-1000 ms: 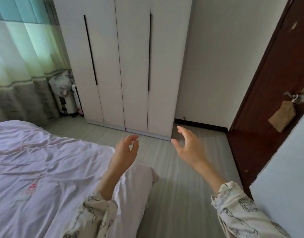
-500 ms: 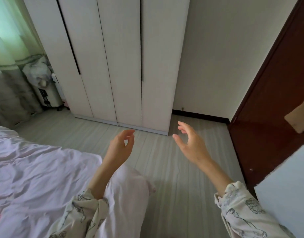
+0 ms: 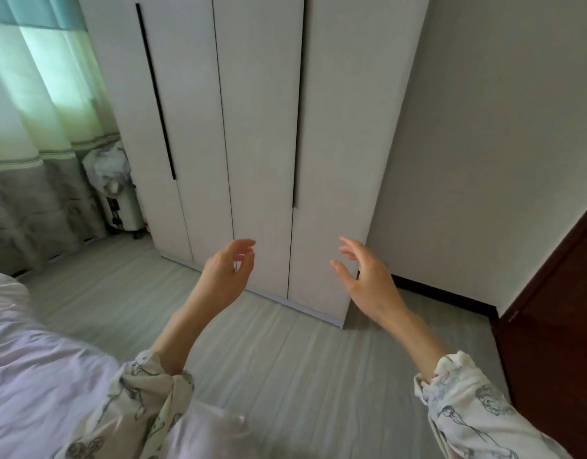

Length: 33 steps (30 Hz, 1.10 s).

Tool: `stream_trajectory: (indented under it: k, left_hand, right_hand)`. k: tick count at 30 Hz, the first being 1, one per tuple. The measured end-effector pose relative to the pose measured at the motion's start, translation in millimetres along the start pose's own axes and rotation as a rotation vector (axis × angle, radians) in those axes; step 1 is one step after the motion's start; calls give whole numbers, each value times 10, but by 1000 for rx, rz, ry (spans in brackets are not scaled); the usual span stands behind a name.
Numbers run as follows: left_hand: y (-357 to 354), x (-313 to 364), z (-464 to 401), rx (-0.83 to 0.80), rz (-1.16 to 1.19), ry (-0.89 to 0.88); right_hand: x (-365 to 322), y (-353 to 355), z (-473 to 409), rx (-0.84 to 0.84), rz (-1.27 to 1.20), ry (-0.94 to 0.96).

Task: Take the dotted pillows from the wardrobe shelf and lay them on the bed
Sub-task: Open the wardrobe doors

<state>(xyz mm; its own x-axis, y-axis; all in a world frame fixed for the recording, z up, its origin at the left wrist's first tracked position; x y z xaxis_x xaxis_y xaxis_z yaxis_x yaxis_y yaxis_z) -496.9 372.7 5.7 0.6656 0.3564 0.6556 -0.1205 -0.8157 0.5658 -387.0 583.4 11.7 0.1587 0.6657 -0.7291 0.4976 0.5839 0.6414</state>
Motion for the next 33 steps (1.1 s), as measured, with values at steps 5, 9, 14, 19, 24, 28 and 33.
stream_trajectory:
  k: [5, 9, 14, 19, 24, 28, 33]
  left_hand:
    - [-108, -396, -715, 65, -44, 18]
    - [-305, -806, -1238, 73, -56, 37]
    - [-343, -1428, -2032, 109, -89, 61]
    - [-87, -1928, -2820, 196, -133, 77]
    - [121, -2422, -3299, 213, -179, 103]
    - [361, -2897, -3552, 224, -202, 154]
    - [781, -3582, -3924, 315, -273, 217]
  right_hand:
    - [57, -212, -928, -69, -65, 46]
    - [118, -463, -1665, -106, -102, 88]
    - [19, -928, -2762, -155, -134, 130]
    - [-336, -1303, -3755, -202, -148, 224]
    - [-684, -1748, -4584, -257, -165, 303]
    - [-971, -2296, -5098, -315, -205, 360]
    - [-1399, -3137, -5714, -431, -256, 446]
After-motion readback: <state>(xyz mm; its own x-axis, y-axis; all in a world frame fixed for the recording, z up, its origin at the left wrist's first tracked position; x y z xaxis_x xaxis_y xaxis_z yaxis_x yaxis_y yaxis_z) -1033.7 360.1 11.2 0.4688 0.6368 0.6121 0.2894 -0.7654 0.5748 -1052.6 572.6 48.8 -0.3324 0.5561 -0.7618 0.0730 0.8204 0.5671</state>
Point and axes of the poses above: each hand's wrist, its own z-axis away from the middle knuckle, its own y-axis out of the back of the hand, x = y × z, the point moved 4 cm from there along -z, towards the middle knuckle, and after that the axes turned 12 degrees about -y, right-handed, at the moved point
